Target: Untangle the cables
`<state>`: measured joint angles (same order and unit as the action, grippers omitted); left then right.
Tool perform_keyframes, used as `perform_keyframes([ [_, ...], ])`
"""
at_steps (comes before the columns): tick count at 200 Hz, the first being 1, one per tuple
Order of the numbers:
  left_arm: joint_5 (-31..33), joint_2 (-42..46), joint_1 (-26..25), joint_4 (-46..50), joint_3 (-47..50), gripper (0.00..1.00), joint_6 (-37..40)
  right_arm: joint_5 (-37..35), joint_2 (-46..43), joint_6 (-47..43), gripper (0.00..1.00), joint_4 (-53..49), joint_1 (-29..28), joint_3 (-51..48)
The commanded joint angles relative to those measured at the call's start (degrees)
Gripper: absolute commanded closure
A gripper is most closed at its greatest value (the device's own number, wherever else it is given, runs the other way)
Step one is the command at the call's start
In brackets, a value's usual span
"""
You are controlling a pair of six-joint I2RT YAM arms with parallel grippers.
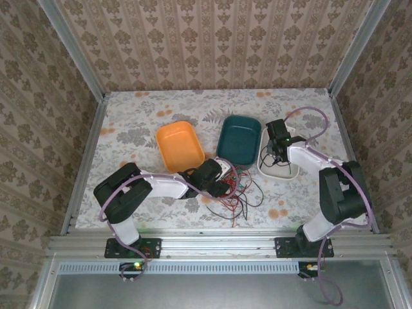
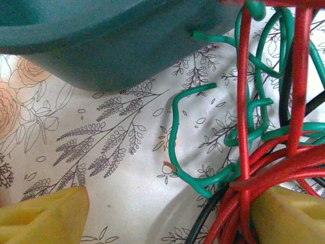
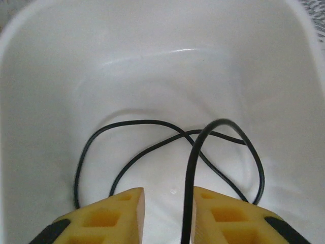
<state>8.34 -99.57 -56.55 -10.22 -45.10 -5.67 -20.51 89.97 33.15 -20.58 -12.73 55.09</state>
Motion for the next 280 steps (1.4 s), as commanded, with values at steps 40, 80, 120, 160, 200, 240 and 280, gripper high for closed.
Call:
perform_keyframes([
  [40, 1.57, 0.65, 2.05, 5.9, 0.81, 0.17, -1.1, 1.75, -9.9, -0.44, 0.52, -2.55, 1.07, -0.14],
  [80, 0.64, 0.78, 2.45, 5.42, 0.55, 0.17, -1.01, 1.73, -15.15, -0.59, 0.46, -5.36, 1.04, -1.34],
  [120, 0.02, 0.52, 2.62, 5.16, 0.1, 0.17, -1.18, 4.35, -21.62, -0.18, 0.46, -8.64, 0.98, -4.08],
  [160, -0.44, 0.52, 2.8, 4.68, 0.32, 0.17, -1.54, 13.65, -28.37, -1.64, 0.47, -15.55, -2.28, -5.73],
  [200, -0.4, 0.49, 3.13, 4.57, -0.23, 0.17, -1.37, 18.88, -29.15, 0.13, 0.47, -20.39, -15.39, -7.54],
  [240, -0.44, 0.56, 3.17, 5.29, -0.77, 0.17, -0.78, 23.84, -19.92, -1.07, 0.49, -21.48, -20.58, -9.42],
  [280, 0.14, 1.87, 3.14, 6.32, -0.34, 0.17, -0.31, 23.38, -11.97, 0.21, 0.5, -22.23, -20.43, -10.49],
])
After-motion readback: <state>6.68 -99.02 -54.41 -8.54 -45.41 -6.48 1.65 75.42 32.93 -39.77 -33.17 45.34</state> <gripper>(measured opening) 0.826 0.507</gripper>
